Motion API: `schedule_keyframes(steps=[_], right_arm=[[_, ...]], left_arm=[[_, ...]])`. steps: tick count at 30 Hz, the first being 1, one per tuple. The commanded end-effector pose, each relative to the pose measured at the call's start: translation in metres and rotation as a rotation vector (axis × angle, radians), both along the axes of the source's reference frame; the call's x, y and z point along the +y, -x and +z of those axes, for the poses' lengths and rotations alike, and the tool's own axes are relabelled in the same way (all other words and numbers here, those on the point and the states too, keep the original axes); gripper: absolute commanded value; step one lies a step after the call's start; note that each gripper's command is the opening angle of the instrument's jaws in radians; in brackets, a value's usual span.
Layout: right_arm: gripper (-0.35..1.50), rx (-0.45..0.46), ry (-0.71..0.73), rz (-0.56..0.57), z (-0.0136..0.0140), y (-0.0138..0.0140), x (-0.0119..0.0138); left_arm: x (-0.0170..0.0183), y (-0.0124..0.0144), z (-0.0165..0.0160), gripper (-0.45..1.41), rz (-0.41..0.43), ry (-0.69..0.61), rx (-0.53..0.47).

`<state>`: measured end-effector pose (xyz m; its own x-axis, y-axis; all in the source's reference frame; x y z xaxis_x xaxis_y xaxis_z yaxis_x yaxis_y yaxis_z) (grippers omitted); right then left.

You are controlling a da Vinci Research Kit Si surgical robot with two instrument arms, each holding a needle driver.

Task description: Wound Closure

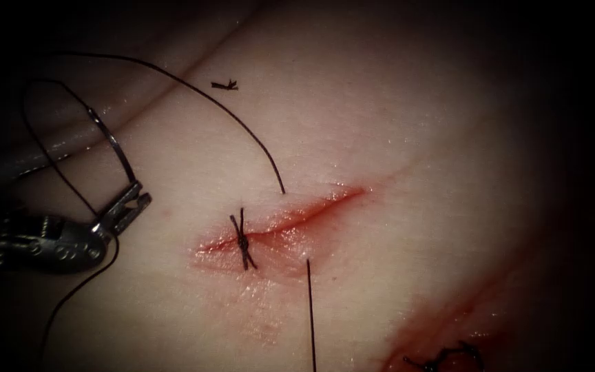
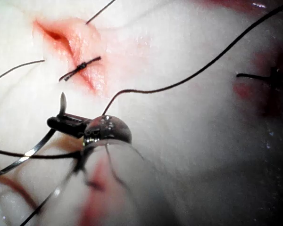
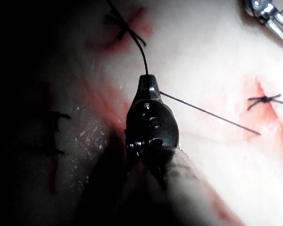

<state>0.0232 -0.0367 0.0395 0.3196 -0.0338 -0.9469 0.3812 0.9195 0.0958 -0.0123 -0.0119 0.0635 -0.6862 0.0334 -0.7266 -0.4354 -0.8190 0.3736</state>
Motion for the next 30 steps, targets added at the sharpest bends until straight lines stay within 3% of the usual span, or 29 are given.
schedule_keyframes(steps=[1, 3, 5, 6, 9, 10, 17, 20, 26, 30], right_arm=[[-0.35, 0.012, -0.007, -0.011, -0.0001, -0.0008, -0.0014], [-0.35, 0.041, -0.014, 0.020, -0.0003, -0.0010, -0.0010], [0.41, 0.073, -0.008, 0.118, -0.0003, -0.0014, 0.0006], [1.18, 0.059, 0.008, 0.213, -0.0002, -0.0016, 0.0022], [1.48, 0.048, 0.035, 0.344, 0.0001, -0.0015, 0.0050], [1.48, 0.044, 0.053, 0.374, 0.0005, -0.0013, 0.0068], [1.48, 0.020, 0.084, 0.395, 0.0028, -0.0011, 0.0111], [1.48, 0.023, 0.084, 0.394, 0.0061, -0.0013, 0.0134], [1.38, 0.011, 0.073, 0.409, 0.0121, -0.0021, 0.0148], [1.38, -0.002, 0.079, 0.411, 0.0136, -0.0021, 0.0153]], left_arm=[[-0.0006, 0.0007, 0.0008, -0.45, 0.005, -0.002, 0.001], [-0.0007, 0.0010, 0.0010, -0.45, 0.012, -0.005, 0.003], [-0.0008, 0.0011, 0.0013, -0.45, 0.012, -0.008, 0.003], [-0.0009, 0.0011, 0.0013, -0.45, 0.009, -0.013, 0.002], [-0.0010, 0.0011, 0.0013, -0.45, 0.009, -0.012, 0.001], [-0.0010, 0.0011, 0.0014, -0.45, 0.010, -0.012, 0.000], [-0.0011, 0.0011, 0.0014, -0.45, 0.011, -0.012, 0.002], [-0.0012, 0.0011, 0.0015, -0.45, 0.009, -0.017, 0.000], [-0.0012, 0.0011, 0.0015, -0.45, 0.011, -0.018, 0.001], [-0.0013, 0.0011, 0.0015, -0.45, 0.013, -0.018, 0.000]])
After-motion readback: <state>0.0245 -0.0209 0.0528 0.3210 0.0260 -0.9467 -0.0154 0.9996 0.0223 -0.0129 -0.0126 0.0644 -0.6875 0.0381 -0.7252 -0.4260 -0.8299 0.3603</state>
